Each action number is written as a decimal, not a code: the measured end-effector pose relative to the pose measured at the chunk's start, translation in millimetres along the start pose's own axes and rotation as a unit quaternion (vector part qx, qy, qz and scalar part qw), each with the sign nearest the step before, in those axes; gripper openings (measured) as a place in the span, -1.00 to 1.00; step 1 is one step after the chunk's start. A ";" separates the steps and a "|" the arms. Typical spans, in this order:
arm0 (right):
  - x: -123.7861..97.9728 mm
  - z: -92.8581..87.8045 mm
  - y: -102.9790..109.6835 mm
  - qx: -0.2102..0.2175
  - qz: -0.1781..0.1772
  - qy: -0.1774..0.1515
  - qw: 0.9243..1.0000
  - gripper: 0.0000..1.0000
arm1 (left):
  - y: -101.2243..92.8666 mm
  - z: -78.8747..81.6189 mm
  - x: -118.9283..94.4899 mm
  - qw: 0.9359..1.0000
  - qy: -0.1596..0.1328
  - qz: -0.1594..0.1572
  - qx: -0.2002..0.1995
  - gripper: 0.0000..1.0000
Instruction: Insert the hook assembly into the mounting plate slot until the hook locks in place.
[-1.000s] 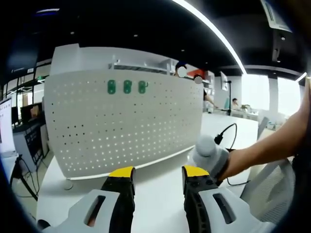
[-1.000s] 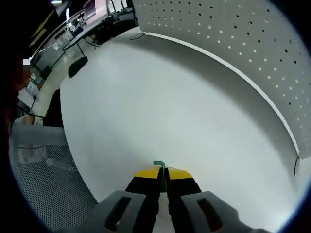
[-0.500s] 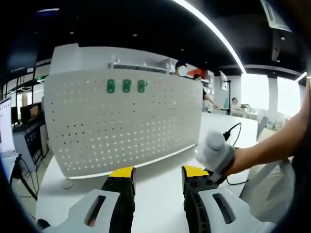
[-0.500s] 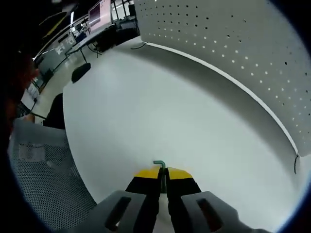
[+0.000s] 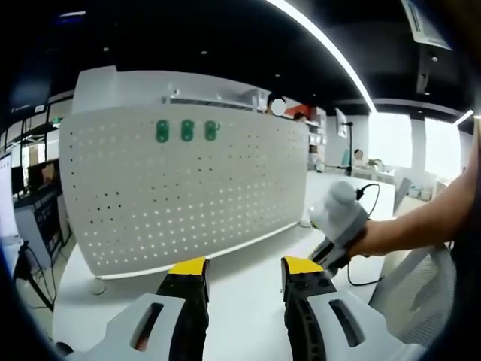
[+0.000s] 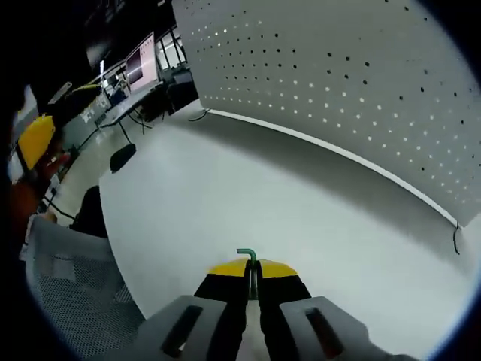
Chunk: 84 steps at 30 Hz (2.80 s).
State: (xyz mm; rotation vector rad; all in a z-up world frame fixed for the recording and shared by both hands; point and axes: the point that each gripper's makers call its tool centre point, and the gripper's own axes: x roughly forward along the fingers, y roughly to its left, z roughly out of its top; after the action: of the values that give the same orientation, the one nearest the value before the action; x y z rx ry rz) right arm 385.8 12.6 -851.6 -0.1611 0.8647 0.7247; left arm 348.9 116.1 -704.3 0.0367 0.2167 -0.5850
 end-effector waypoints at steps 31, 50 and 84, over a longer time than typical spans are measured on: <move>-86.2 122.6 48.3 -0.018 0.039 -0.241 0.970 -0.96 | -33.8 -3.7 50.9 0.992 0.034 -0.084 -0.082 -0.18; -99.1 129.8 62.7 -0.004 0.066 -0.275 0.959 -0.96 | -40.7 4.4 56.7 0.987 0.024 -0.103 -0.120 -0.47; -106.5 133.1 68.8 0.015 0.094 -0.295 0.951 -0.95 | -42.0 5.0 53.8 0.989 0.034 -0.130 -0.057 -0.67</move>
State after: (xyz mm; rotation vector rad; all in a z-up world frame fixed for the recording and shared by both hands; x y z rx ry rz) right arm 380.8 64.0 -675.2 0.1662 0.3172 0.8749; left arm 370.3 51.3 -709.7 -0.0828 0.3241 -0.8311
